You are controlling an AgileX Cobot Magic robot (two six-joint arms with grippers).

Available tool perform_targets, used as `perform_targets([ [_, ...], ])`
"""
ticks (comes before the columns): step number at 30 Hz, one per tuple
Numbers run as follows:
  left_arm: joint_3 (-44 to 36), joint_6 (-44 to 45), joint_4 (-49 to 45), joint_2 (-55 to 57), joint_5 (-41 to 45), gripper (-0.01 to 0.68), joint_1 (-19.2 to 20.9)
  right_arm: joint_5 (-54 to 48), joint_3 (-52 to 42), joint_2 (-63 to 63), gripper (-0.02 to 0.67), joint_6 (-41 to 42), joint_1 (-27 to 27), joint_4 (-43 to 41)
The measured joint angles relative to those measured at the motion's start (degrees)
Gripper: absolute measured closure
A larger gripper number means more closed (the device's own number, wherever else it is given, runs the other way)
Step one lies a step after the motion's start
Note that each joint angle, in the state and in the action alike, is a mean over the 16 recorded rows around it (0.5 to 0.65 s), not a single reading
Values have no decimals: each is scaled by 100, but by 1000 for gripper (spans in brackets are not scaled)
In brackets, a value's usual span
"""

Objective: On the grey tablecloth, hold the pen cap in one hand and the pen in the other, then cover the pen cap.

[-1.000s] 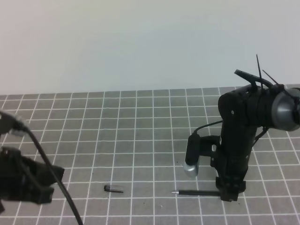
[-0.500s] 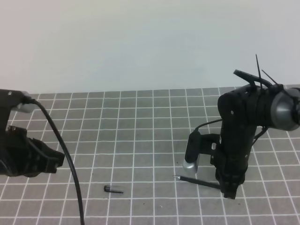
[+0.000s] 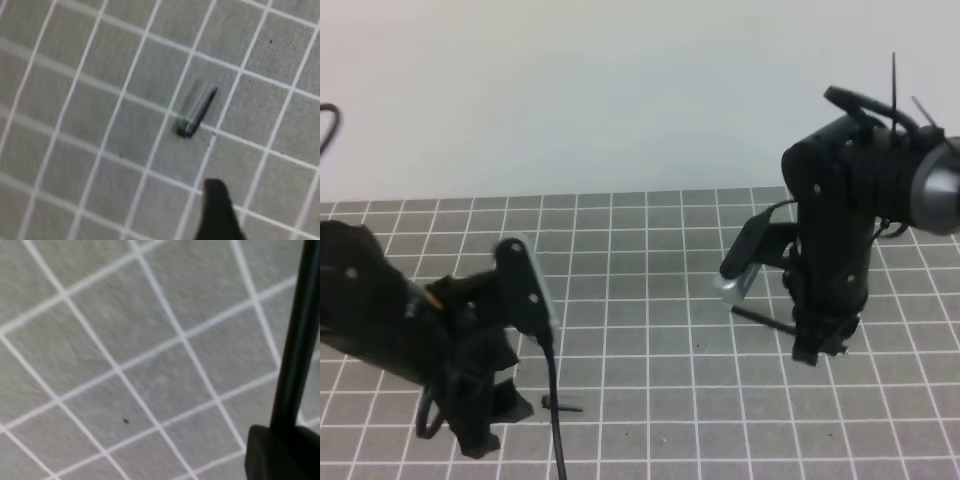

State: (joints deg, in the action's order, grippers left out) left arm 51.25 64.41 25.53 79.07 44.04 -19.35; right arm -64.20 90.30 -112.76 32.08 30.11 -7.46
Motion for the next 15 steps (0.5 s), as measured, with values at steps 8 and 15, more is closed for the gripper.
perform_targets([
  [8,8,605,-385,695,-508,218,-324,-160,117,188,652,-368,-20,-397],
  [15,172,619,-463,1319,-777,257,-339,-120,117,243,652,-509,-66,-413],
])
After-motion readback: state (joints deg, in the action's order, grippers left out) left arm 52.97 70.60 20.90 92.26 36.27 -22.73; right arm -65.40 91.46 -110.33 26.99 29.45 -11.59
